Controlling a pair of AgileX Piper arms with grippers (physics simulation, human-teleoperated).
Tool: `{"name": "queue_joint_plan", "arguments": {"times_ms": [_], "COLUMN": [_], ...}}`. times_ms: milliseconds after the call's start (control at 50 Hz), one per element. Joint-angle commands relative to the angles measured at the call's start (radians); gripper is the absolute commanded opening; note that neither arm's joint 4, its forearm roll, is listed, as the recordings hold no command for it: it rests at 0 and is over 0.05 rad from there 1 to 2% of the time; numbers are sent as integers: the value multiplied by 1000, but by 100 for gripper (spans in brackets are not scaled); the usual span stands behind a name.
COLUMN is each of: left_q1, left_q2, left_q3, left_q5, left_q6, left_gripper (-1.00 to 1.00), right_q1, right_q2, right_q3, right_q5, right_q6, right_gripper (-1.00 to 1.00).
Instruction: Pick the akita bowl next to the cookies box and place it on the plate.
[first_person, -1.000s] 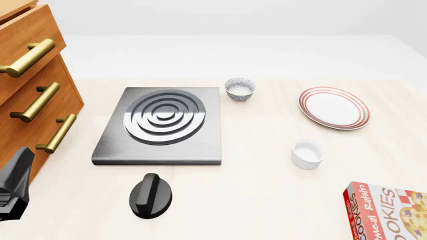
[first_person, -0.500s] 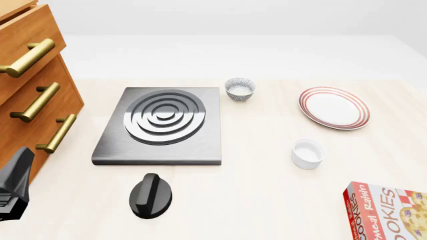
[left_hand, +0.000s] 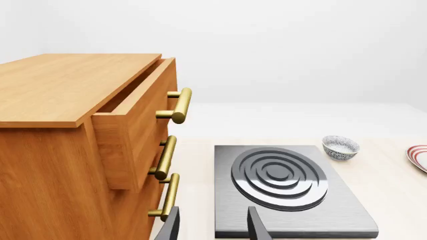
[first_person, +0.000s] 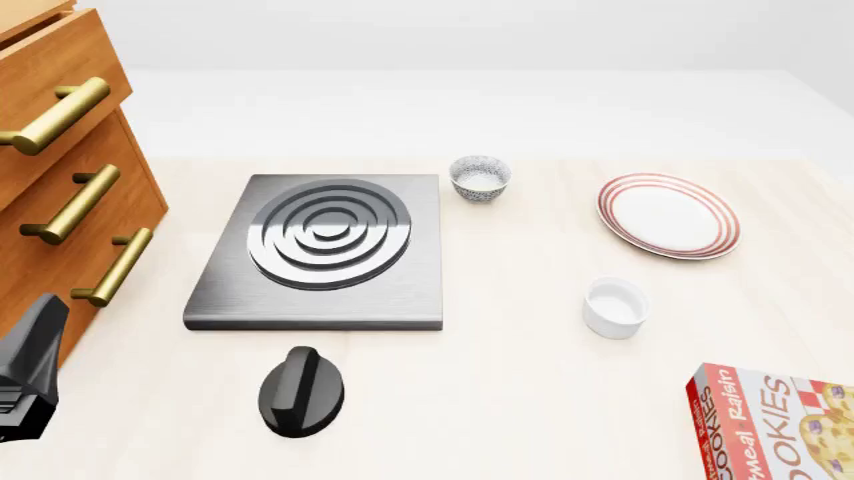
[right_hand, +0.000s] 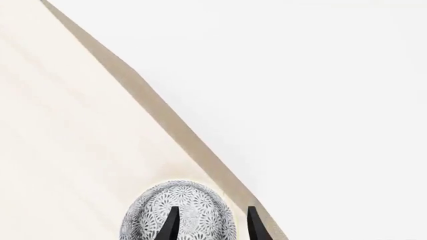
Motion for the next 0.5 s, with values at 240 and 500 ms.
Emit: {"name": "queue_joint_plan", "arguments": {"times_ms": [240, 500], "left_q1": [0, 0], "left_q2": [0, 0], "left_q3": [0, 0], "left_q5": [0, 0], "left_q6": [0, 0], "left_gripper": [100, 100], "right_q1": [-1, 1], "right_q2": [-1, -101], "right_q3": [11, 28], "right_q5": [1, 35], "right_q6": [-1, 23], "right_gripper": [-100, -100]}}
